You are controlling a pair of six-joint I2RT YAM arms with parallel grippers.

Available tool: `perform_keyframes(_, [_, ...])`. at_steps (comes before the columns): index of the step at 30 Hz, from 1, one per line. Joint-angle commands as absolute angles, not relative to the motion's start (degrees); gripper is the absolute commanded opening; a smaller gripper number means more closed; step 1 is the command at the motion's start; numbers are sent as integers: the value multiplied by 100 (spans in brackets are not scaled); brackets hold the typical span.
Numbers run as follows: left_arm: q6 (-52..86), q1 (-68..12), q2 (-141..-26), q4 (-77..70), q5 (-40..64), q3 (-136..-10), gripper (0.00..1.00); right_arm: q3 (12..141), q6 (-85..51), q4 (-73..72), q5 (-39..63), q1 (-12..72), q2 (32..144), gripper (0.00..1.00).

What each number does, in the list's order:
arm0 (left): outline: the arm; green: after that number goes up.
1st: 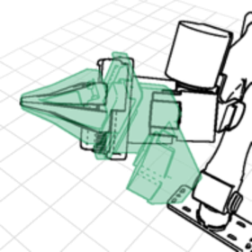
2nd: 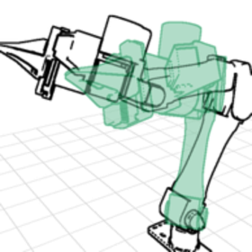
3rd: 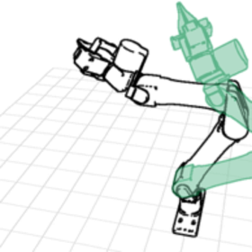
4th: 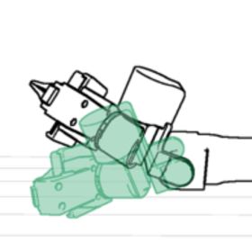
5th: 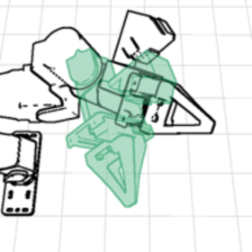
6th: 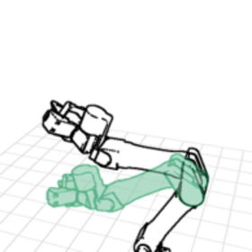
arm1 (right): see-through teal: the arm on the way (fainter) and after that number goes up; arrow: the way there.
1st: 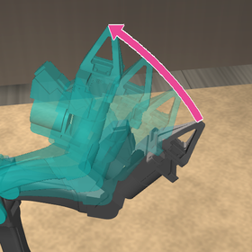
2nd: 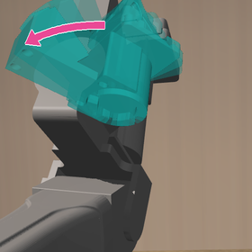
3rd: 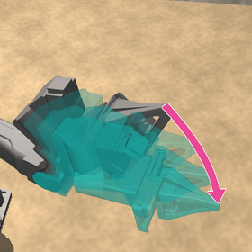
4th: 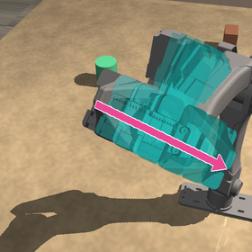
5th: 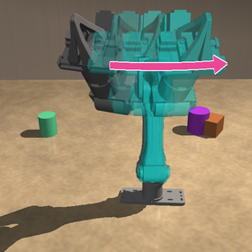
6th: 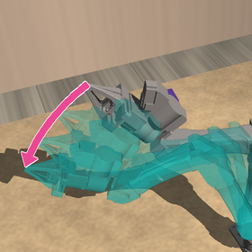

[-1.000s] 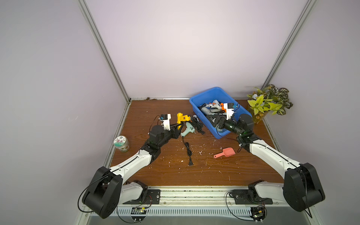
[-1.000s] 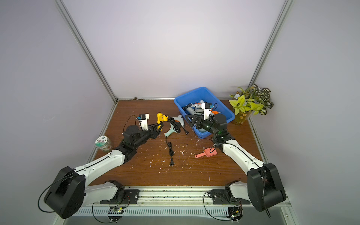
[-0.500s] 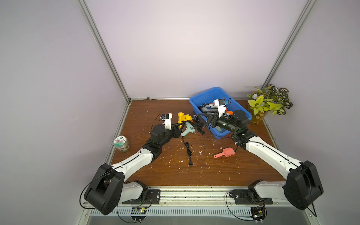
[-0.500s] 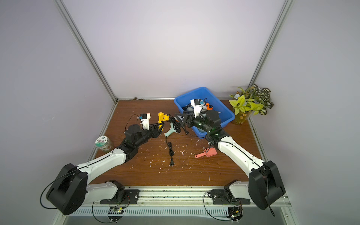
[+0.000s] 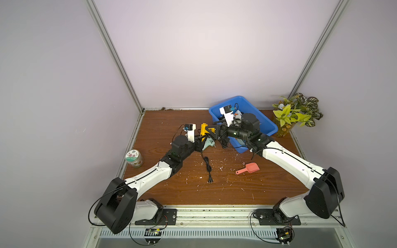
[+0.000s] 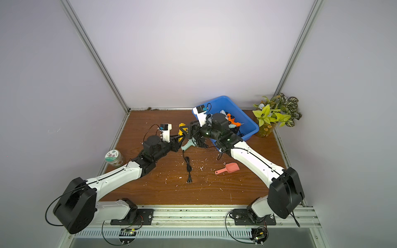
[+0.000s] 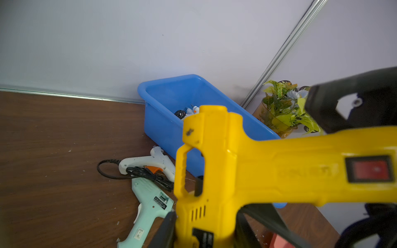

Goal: Put the hot melt glue gun into the storage box
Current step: Place the hot melt adhesive gun in the storage box.

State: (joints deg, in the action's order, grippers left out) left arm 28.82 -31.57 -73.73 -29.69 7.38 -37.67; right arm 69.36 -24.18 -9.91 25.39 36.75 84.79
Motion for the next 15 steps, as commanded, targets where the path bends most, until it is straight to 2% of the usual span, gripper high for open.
perform_keyframes(1, [2775, -3209, -7292, -3160, 554, -3912, 0, 7162, -2241, -603, 2414, 3709, 8622, 81])
perform_keyframes(5, [2760, -3212, -7286, -3129, 474, -3911, 0, 7130, -2341, -714, 2457, 3730, 8742, 69])
perform_keyframes(10, [2724, -3217, -7309, -3128, 505, -3912, 0, 6984, -2409, -937, 2370, 3723, 8699, 43])
perform_keyframes(13, [2700, -3212, -7330, -3155, 547, -3911, 0, 6937, -2440, -1032, 2312, 3733, 8670, 38])
perform_keyframes(15, [2731, -3213, -7353, -3207, 589, -3891, 0, 6927, -2452, -1071, 2303, 3734, 8666, 30])
